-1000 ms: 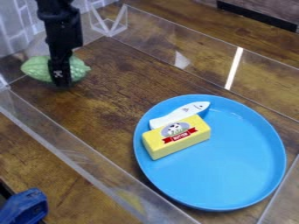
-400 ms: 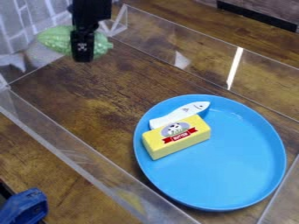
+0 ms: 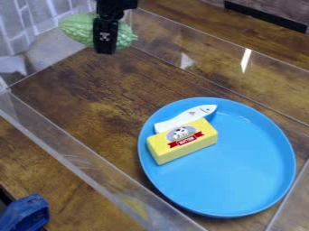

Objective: Put the green object in the blue tray

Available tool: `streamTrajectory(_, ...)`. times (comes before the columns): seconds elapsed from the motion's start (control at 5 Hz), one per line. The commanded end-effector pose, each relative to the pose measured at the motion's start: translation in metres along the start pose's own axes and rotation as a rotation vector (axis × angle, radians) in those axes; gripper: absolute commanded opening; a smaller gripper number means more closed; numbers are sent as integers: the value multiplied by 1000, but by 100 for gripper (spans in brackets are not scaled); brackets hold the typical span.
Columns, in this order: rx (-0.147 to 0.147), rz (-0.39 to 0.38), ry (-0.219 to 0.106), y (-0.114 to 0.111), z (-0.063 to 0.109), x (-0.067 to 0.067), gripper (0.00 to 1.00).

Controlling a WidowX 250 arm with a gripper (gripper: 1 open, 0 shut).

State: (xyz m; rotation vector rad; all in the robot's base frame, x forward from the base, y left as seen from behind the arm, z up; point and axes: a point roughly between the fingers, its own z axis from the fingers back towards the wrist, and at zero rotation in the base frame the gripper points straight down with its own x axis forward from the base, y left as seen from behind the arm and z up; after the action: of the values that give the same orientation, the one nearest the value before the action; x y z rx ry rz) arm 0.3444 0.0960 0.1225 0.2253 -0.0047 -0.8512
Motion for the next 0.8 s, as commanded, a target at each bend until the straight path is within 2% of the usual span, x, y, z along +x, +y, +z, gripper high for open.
streamTrajectory(0.0, 85, -42, -51, -6, 45, 1, 0)
streamTrajectory(0.2, 98, -81, -56, -20, 40, 4, 0)
streamTrajectory(0.6, 112, -104, -36, -53, 48, 23, 0)
